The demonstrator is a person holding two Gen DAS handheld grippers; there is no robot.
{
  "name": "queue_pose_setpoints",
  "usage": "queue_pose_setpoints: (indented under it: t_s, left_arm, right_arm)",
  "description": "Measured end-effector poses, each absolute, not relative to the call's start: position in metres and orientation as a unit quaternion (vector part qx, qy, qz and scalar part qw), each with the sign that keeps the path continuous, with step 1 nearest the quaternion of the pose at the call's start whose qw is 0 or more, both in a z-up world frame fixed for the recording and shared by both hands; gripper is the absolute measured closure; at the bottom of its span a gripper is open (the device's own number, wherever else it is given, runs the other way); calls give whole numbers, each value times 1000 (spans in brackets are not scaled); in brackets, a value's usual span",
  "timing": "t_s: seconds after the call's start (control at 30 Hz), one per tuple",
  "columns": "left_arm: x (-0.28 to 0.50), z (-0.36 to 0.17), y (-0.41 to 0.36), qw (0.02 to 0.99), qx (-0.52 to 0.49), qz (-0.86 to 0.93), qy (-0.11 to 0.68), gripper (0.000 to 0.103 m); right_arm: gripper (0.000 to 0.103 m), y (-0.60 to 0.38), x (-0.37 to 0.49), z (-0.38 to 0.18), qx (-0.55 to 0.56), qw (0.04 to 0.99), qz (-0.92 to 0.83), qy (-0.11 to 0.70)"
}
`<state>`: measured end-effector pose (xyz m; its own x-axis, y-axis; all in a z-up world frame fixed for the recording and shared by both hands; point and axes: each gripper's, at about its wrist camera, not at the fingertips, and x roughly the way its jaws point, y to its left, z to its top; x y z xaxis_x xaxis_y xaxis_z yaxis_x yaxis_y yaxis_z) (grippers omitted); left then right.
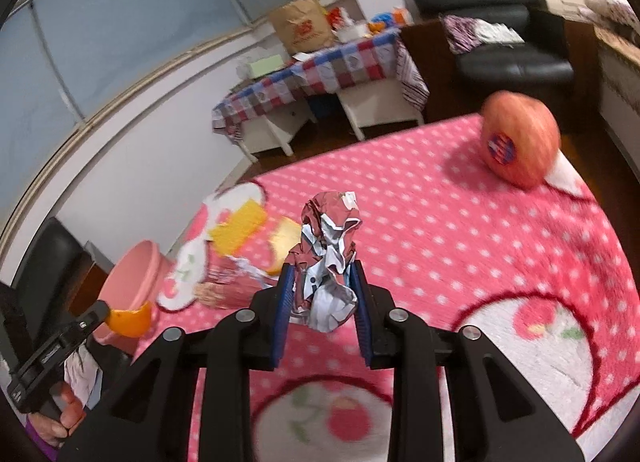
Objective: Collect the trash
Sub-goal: 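Carry the peel and foil over the pink bucket and open both tools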
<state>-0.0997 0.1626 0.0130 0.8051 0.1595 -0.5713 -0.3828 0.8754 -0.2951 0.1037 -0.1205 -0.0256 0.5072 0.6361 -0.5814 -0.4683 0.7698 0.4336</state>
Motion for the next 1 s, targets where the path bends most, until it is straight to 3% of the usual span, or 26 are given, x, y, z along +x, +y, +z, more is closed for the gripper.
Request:
queue_pose_setpoints:
  t_s: [0.47, 1.0]
  left_arm:
    - [-148, 25, 216, 922, -222, 226, 223, 86]
    - [-169, -1, 266, 900, -257, 280, 214, 86]
  right_arm:
    - [74, 18, 72, 15, 53, 790, 480, 379]
    - [74, 158, 49, -7, -2, 706, 550, 447]
